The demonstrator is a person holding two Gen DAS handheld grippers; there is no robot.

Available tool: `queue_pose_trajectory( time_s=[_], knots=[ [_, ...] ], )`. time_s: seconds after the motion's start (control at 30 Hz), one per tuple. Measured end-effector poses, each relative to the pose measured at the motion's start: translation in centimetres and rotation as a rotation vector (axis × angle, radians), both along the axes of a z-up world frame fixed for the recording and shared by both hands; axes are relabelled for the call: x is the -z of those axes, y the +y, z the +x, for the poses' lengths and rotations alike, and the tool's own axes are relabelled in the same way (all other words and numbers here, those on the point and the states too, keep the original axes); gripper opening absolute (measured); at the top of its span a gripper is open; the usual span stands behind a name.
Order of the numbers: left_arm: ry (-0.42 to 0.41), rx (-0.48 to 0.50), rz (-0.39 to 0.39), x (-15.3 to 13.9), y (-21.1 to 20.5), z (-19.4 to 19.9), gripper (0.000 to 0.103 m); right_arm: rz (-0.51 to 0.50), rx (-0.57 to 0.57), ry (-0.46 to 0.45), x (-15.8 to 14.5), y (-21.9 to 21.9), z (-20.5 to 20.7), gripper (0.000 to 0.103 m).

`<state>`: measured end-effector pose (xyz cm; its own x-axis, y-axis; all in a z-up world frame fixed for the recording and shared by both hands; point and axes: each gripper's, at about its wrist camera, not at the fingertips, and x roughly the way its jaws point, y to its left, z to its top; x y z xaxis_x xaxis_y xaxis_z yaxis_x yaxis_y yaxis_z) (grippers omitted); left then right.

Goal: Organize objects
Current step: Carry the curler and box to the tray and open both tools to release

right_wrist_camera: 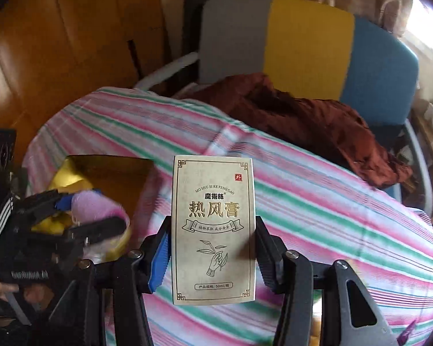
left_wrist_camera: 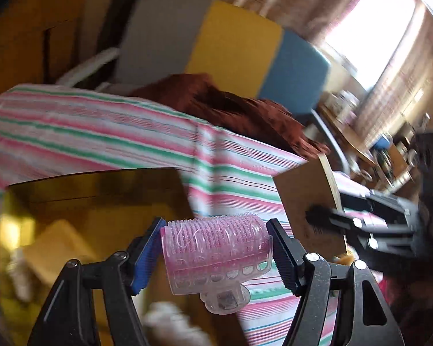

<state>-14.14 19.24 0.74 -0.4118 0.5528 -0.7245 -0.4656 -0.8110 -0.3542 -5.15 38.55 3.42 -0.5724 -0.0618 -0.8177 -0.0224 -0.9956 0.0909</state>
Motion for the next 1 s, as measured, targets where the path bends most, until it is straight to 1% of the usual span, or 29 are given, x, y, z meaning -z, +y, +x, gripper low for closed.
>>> queue_pose_trajectory(
  time_s=[0.13, 0.2, 0.27, 0.4, 0.47, 0.53, 0.6, 0.67, 0.77, 0.83, 0.9, 0.93, 0.97, 1.0],
  knots=[
    [-0.027, -0.071, 0.004, 0.8, -4.2, -1.8, 0.071, -0.035, -0.02, -0.008, 1.0, -4.0, -1.7, 0.052],
    [-0.035, -0.088, 0.002, 1.1, -5.6, -2.2, 0.071, -0.054, -0.029, -0.019, 1.5, -5.9, -2.6, 0.053],
    [-0.044, -0.106, 0.005, 1.4, -6.7, -2.8, 0.071, -0.071, -0.035, -0.029, 2.1, -7.4, -3.4, 0.053],
    [-0.053, -0.121, 0.024, 1.9, -7.9, -4.1, 0.071, -0.101, -0.043, -0.063, 3.4, -9.9, -3.7, 0.053],
    [-0.06, -0.121, 0.029, 2.0, -8.0, -4.8, 0.071, -0.113, -0.056, -0.077, 4.1, -10.9, -3.6, 0.053],
    [-0.083, -0.111, 0.046, 2.3, -7.5, -5.7, 0.071, -0.116, -0.043, -0.098, 4.9, -11.4, -3.4, 0.053],
    [-0.086, -0.105, 0.049, 2.3, -7.0, -6.3, 0.071, -0.121, -0.043, -0.126, 6.0, -12.3, -3.2, 0.053],
    [-0.092, -0.091, 0.05, 2.2, -6.2, -7.1, 0.071, -0.121, -0.082, -0.142, 7.0, -13.6, -2.9, 0.052],
    [-0.109, -0.053, 0.057, 2.3, -4.6, -7.9, 0.071, -0.183, -0.154, -0.134, 7.5, -15.2, -2.5, 0.051],
    [-0.113, -0.035, 0.039, 2.6, -3.5, -8.1, 0.071, -0.197, -0.187, -0.144, 8.1, -16.2, -2.4, 0.051],
    [-0.138, -0.026, 0.022, 3.3, -2.6, -8.4, 0.072, -0.207, -0.197, -0.153, 8.7, -16.5, -2.3, 0.051],
    [-0.161, -0.03, 0.013, 3.7, -2.4, -8.6, 0.077, -0.214, -0.187, -0.147, 8.9, -16.3, -2.3, 0.051],
    [-0.19, -0.029, 0.011, 4.2, -2.1, -8.8, 0.085, -0.226, -0.171, -0.138, 8.9, -15.9, -2.3, 0.052],
    [-0.214, -0.029, 0.025, 4.6, -2.0, -8.9, 0.088, -0.233, -0.146, -0.125, 8.8, -15.3, -2.2, 0.054]
  ],
)
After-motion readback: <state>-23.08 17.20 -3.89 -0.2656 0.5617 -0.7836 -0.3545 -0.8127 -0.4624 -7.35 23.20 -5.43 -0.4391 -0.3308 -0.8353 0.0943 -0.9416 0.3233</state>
